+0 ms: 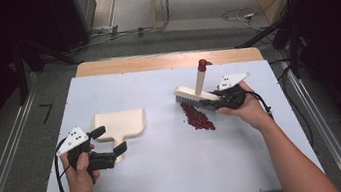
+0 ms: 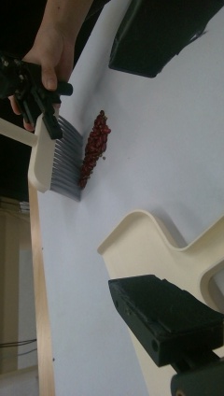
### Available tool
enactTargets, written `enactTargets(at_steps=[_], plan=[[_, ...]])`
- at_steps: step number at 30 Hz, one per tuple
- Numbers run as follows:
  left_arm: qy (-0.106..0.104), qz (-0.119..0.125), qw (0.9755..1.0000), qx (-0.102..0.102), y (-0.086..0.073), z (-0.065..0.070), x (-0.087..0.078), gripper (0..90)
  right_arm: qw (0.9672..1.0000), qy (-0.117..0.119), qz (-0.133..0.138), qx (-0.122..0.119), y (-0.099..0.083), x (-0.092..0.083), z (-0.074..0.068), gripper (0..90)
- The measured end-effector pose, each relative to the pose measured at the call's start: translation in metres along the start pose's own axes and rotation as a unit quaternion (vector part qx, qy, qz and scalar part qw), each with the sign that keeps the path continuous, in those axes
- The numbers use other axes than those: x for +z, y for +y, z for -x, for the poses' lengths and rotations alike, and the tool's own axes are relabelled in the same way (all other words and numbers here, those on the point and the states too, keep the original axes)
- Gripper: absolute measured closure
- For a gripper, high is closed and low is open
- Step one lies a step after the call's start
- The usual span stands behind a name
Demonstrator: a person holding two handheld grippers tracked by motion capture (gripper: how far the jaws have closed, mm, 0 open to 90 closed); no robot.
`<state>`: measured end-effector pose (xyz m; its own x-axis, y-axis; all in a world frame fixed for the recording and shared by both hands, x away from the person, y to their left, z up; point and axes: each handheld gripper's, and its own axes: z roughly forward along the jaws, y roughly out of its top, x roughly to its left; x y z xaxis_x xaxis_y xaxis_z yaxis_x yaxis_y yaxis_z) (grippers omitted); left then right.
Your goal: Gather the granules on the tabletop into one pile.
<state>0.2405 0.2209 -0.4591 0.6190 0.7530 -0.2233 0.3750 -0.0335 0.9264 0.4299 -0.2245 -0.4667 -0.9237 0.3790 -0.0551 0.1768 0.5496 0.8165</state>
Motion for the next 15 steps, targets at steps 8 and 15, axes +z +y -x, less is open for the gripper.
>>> enactTargets(at_steps=[8,15], plan=[[0.0,0.001,1.0,-0.002,0.0,0.0,-0.001,0.0,1.0,0.008,0.004,-0.003,-0.004,-0.005,-0.009,65.7],[-0.001,0.001,1.0,-0.001,0.0,0.0,0.0,0.0,0.9999,0.011,0.006,-0.008,-0.005,-0.008,-0.017,65.7]])
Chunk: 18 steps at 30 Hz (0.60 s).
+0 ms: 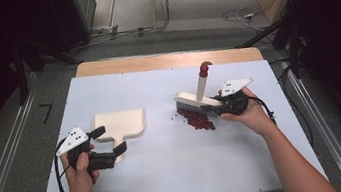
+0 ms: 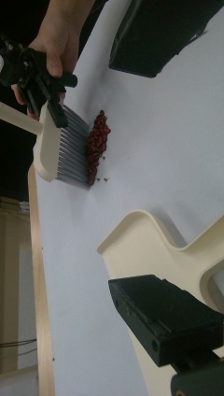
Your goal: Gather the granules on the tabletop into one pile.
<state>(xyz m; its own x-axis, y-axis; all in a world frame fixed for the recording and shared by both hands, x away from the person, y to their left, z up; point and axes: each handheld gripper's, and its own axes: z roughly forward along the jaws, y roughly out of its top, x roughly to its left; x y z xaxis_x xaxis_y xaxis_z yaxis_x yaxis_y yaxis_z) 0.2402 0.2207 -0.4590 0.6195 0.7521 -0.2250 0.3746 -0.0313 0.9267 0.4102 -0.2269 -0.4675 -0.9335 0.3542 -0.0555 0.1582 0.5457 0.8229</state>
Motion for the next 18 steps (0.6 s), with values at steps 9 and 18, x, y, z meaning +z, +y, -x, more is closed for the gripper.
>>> enactTargets(at_steps=[9,18], plan=[[-0.002,0.0,1.0,0.0,0.0,0.001,0.0,0.0,1.0,0.005,0.003,-0.006,-0.003,-0.004,-0.01,65.7],[-0.001,0.001,1.0,0.001,0.0,0.001,0.0,0.0,0.9999,-0.003,0.006,-0.013,-0.002,-0.006,-0.015,65.7]])
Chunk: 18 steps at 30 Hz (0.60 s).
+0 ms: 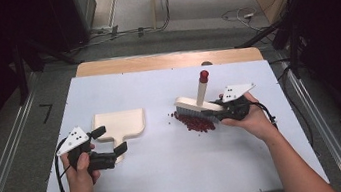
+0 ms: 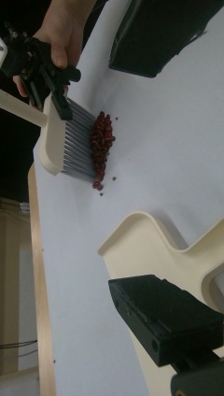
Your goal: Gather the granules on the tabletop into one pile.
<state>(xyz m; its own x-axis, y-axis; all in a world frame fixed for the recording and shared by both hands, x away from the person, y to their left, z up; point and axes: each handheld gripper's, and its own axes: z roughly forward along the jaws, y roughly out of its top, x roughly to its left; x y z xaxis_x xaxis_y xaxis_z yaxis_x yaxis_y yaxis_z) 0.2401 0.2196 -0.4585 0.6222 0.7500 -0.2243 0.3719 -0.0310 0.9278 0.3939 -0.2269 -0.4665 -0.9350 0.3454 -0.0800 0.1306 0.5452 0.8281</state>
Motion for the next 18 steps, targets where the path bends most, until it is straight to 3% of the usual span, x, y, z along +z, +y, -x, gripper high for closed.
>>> enactTargets(at_steps=[6,8,12,16,18], plan=[[0.0,0.001,1.0,0.0,0.0,-0.001,0.0,0.0,0.9986,-0.037,0.033,0.018,0.013,-0.007,-0.008,65.7],[0.0,0.001,1.0,-0.001,0.0,-0.001,0.0,0.0,0.9977,-0.05,0.038,0.026,0.022,-0.008,-0.016,65.7],[0.0,0.0,1.0,0.0,0.0,-0.001,0.0,0.0,0.995,-0.068,0.028,0.068,0.043,-0.001,-0.045,65.7],[-0.001,0.001,1.0,0.0,0.0,0.0,0.0,0.0,0.9873,-0.086,0.021,0.132,0.058,0.02,-0.076,65.7],[-0.001,0.001,1.0,0.001,0.0,0.0,-0.001,0.0,0.981,-0.091,0.01,0.171,0.061,0.035,-0.087,65.7]])
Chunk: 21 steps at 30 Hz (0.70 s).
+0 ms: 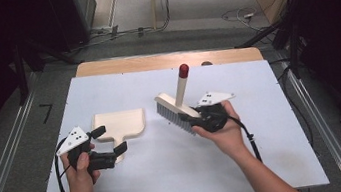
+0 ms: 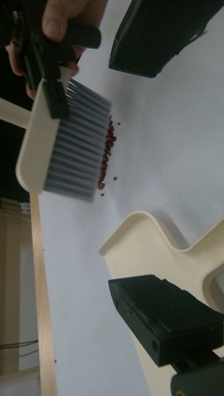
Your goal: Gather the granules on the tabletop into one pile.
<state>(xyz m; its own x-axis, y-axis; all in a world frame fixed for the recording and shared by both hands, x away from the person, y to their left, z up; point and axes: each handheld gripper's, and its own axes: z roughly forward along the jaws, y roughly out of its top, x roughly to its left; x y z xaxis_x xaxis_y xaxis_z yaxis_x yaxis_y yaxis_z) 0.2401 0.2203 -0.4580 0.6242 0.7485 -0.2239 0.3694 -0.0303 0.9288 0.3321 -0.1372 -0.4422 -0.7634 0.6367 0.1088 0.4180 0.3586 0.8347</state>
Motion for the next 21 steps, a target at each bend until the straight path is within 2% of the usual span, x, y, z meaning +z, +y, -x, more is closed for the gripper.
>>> enactTargets(at_steps=[4,7,14,17,21], plan=[[0.0,0.003,1.0,-0.001,0.0,-0.001,-0.002,0.0,0.998,-0.019,-0.015,0.059,-0.009,0.026,-0.01,65.7],[0.001,0.005,1.0,-0.001,0.0,-0.002,-0.004,0.0,0.9949,-0.044,-0.009,0.091,-0.014,0.033,-0.011,65.7],[0.002,0.004,1.0,-0.001,0.0,-0.002,-0.004,0.0,0.9877,-0.101,0.004,0.12,-0.022,0.019,0.002,65.7],[0.0,0.004,1.0,-0.001,0.0,-0.001,-0.002,0.0,0.9842,-0.106,0.008,0.142,-0.029,0.01,0.009,65.7],[-0.001,0.003,1.0,0.0,0.001,0.0,-0.001,0.0,0.9821,-0.119,0.016,0.145,-0.036,0.001,0.013,65.6]])
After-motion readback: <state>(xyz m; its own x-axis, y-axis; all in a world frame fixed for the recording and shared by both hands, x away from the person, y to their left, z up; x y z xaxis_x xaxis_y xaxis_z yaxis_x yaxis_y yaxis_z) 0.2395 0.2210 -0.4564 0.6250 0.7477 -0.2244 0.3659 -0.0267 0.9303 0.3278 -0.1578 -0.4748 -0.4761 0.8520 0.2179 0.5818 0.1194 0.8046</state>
